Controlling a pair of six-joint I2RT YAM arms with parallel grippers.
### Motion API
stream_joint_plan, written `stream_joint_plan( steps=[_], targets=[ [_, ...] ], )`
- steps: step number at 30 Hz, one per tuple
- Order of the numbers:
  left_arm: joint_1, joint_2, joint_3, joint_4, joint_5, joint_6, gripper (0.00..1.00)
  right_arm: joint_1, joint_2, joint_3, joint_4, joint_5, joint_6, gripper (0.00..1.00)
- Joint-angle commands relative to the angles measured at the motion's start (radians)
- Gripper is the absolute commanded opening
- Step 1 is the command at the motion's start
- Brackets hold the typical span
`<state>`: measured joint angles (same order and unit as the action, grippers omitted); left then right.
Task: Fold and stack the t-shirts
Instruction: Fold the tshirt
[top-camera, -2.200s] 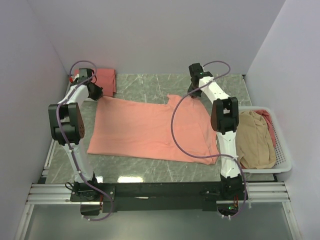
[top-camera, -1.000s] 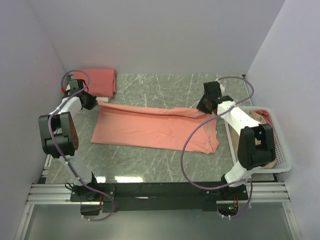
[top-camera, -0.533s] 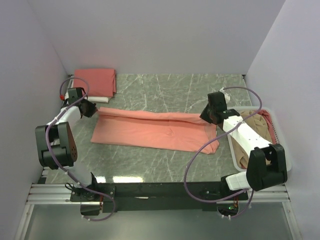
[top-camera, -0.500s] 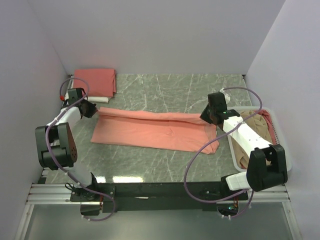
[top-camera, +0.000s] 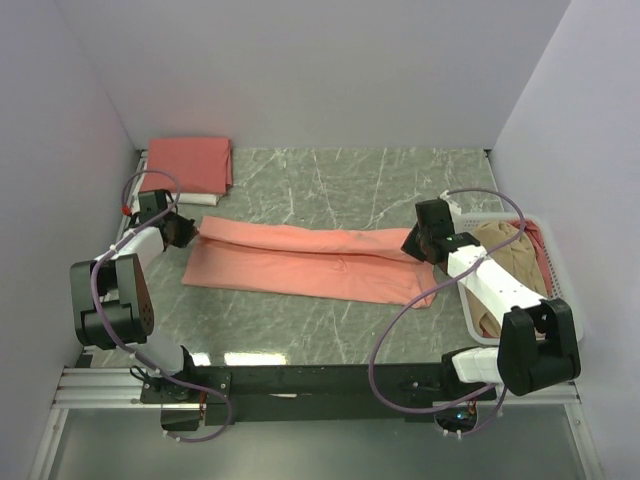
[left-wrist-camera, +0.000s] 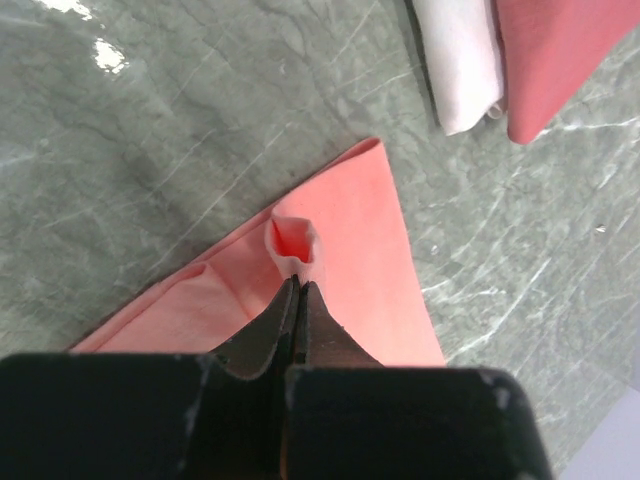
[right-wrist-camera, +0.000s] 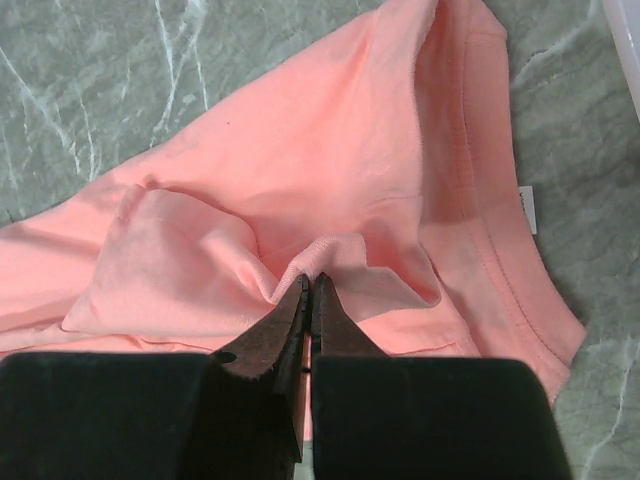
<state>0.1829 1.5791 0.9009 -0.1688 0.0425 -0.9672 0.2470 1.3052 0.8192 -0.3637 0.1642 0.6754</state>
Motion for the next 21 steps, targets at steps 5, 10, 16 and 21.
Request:
stream_joint_plan(
  steps=[5, 10, 16, 21],
  targets=[
    [0.004, 0.039, 0.111, 0.042, 0.022, -0.018, 0.01, -0.006, 0.046, 0.113, 0.025, 0.032, -0.02, 0.0],
    [0.001, 0.171, 0.315, 0.046, 0.066, -0.005, 0.01, -0.04, 0.201, 0.332, 0.006, 0.021, -0.059, 0.0],
    [0.0, 0.331, 0.526, 0.015, 0.097, 0.044, 0.01, -0.087, 0.365, 0.546, -0.004, 0.002, -0.088, 0.0],
    [0.001, 0.39, 0.59, 0.011, 0.134, 0.053, 0.01, -0.115, 0.42, 0.607, -0.009, -0.018, -0.085, 0.0]
  ],
)
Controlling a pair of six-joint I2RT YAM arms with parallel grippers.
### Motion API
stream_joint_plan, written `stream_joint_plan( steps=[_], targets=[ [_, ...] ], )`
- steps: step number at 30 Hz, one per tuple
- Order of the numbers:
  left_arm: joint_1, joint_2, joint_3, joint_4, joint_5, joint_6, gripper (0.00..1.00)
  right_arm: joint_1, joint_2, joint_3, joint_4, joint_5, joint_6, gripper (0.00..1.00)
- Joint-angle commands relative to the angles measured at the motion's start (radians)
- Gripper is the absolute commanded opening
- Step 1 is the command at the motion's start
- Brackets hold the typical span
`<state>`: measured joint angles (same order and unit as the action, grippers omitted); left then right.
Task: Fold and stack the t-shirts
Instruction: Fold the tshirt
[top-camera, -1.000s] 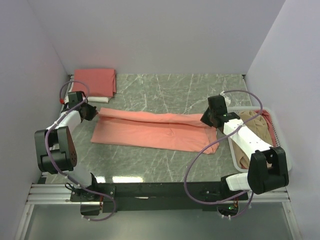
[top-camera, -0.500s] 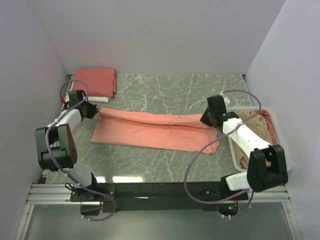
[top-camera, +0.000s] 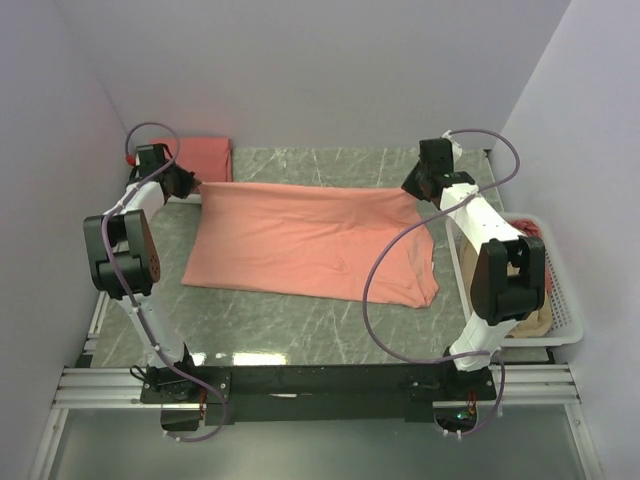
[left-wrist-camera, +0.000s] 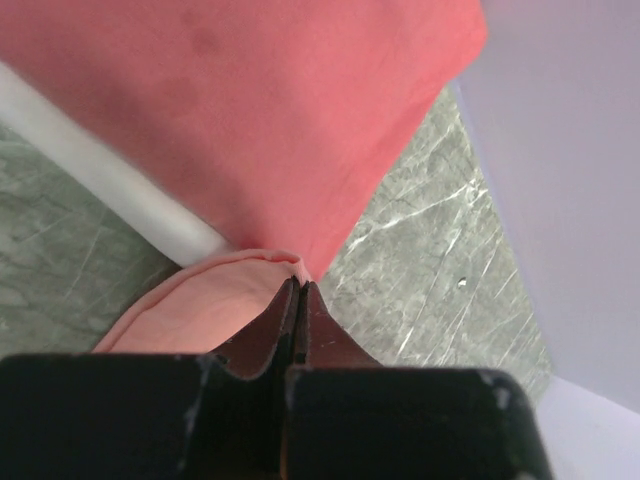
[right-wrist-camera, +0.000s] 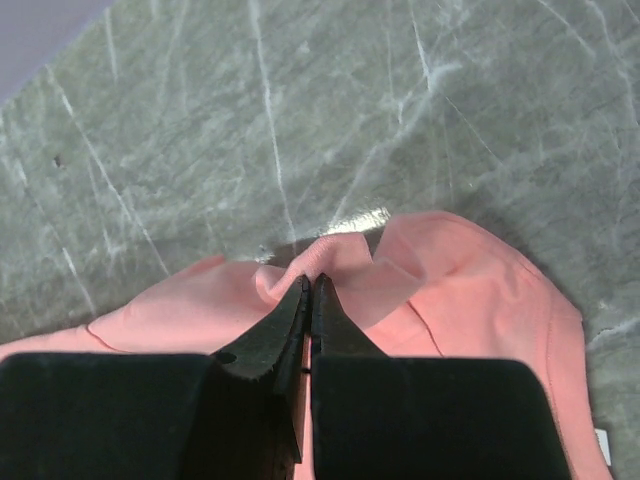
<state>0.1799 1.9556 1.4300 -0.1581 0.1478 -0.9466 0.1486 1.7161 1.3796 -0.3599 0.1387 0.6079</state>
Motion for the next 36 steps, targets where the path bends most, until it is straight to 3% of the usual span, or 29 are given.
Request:
stream_joint_plan(
  steps=[1, 8, 22, 36],
  targets=[
    [0.003, 0.017, 0.064, 0.008, 0.035, 0.035, 0.01, -0.015, 0.008, 0.047, -0.011, 0.004, -0.017, 0.0],
    [0.003, 0.0, 0.015, 0.055, 0.07, 0.028, 0.01, -0.014, -0.018, -0.04, 0.013, -0.001, -0.011, 0.0],
    [0.006, -0.162, -0.281, 0.129, 0.039, -0.007, 0.01, 0.019, -0.167, -0.301, 0.059, 0.019, 0.029, 0.0],
    [0.027, -0.323, -0.437, 0.098, -0.036, -0.027, 0.01, 0.065, -0.263, -0.428, 0.079, 0.05, 0.055, 0.0]
  ],
)
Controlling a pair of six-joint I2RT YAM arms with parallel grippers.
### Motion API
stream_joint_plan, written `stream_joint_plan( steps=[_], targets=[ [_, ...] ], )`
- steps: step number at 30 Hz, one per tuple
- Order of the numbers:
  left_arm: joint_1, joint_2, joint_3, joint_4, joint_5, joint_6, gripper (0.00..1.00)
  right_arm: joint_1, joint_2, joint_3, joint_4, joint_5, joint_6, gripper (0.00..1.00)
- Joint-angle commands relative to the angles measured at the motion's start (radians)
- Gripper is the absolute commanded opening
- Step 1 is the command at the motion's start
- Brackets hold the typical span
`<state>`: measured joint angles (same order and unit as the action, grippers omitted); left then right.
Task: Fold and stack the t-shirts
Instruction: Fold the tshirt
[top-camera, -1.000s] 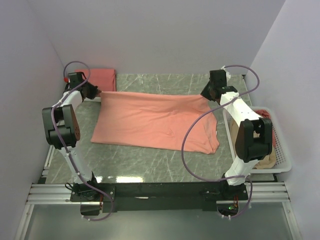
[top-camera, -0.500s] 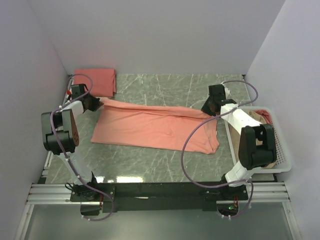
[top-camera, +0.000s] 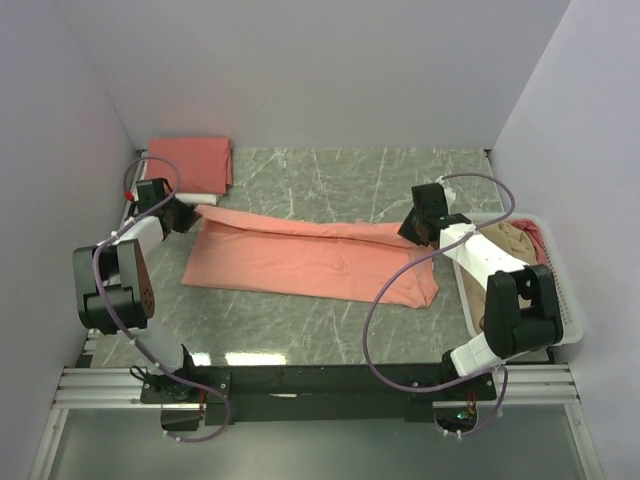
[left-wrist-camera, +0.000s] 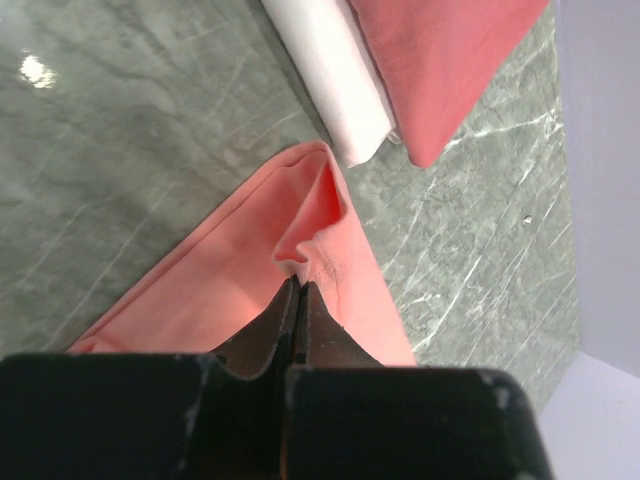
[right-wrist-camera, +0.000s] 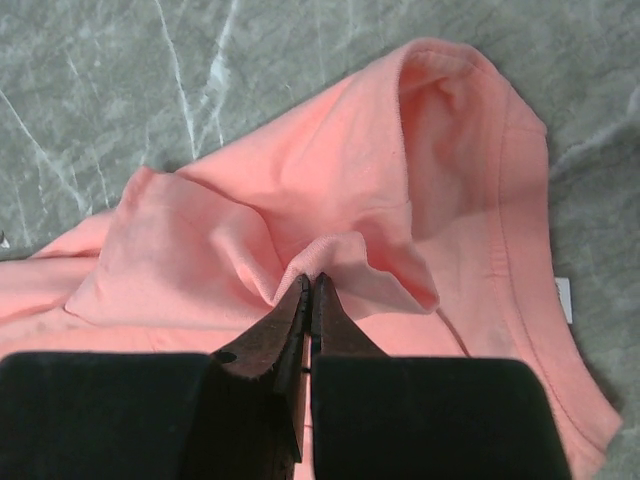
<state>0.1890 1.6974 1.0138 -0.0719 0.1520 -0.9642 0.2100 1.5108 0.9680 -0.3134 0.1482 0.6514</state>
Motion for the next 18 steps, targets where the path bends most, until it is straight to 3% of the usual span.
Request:
stream_joint_plan(
  steps=[1, 18],
  targets=[
    [0.023, -0.073, -0.03, 0.018, -0.039, -0.008, 0.01, 0.005, -0.063, -0.017, 0.031, 0.045, 0.01, 0.0],
    [0.035, -0.153, -0.17, 0.043, -0.032, -0.033, 0.01, 0.005, -0.159, -0.13, 0.031, 0.019, 0.031, 0.0]
  ],
)
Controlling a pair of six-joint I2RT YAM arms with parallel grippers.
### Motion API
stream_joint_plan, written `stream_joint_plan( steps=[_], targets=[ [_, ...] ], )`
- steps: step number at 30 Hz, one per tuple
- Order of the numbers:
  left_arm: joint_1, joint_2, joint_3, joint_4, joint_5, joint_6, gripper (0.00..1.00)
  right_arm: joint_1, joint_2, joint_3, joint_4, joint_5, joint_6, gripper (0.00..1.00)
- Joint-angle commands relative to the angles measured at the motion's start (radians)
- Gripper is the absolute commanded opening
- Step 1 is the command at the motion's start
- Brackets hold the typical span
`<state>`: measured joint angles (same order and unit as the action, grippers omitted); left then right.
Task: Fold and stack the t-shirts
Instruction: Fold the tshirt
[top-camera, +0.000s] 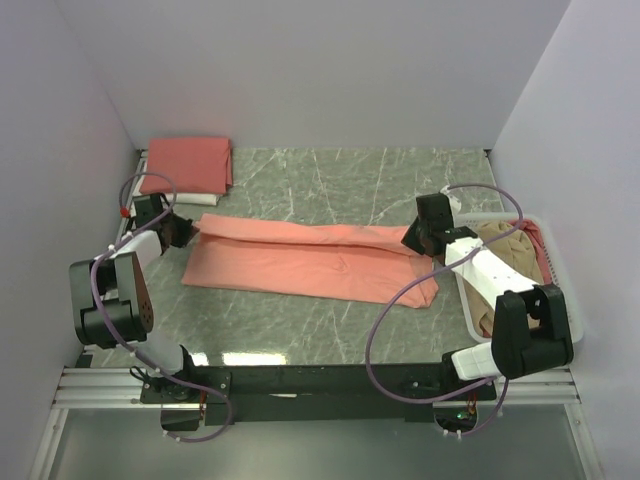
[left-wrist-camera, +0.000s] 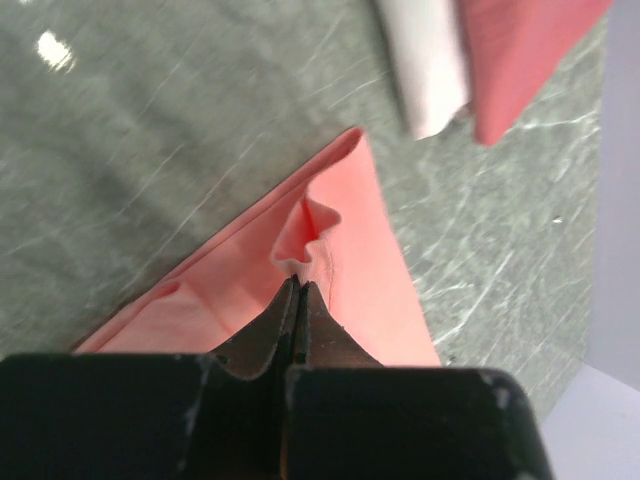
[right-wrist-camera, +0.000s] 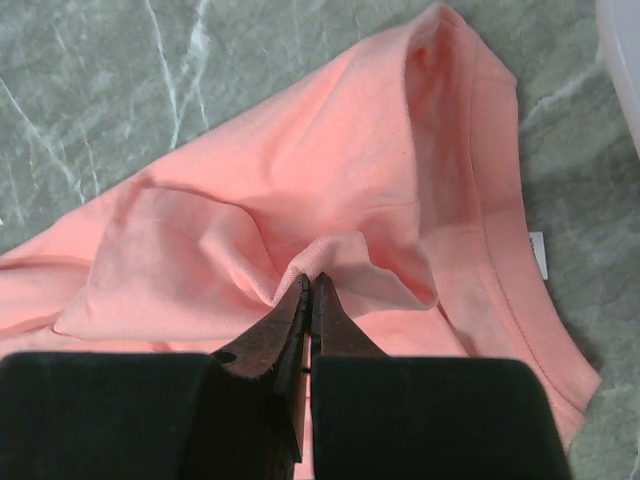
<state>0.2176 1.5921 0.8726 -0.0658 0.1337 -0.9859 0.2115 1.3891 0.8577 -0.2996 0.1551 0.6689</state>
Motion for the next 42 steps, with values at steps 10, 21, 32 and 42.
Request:
stream_joint_plan(
  steps=[10, 21, 32, 42],
  targets=[
    [0.011, -0.118, -0.11, 0.055, -0.034, -0.031, 0.01, 0.006, -0.099, -0.112, 0.042, -0.019, 0.017, 0.0],
    [0.012, -0.144, -0.149, 0.086, -0.019, -0.028, 0.32, 0.014, -0.105, -0.146, 0.074, -0.069, -0.003, 0.39],
    [-0.062, -0.274, -0.029, -0.061, -0.019, 0.055, 0.52, 0.009, 0.077, 0.199, -0.042, -0.039, -0.115, 0.58],
    [-0.386, -0.183, 0.017, 0.009, -0.043, 0.092, 0.5, 0.025, 0.219, 0.187, -0.021, -0.088, -0.154, 0.58]
  ],
)
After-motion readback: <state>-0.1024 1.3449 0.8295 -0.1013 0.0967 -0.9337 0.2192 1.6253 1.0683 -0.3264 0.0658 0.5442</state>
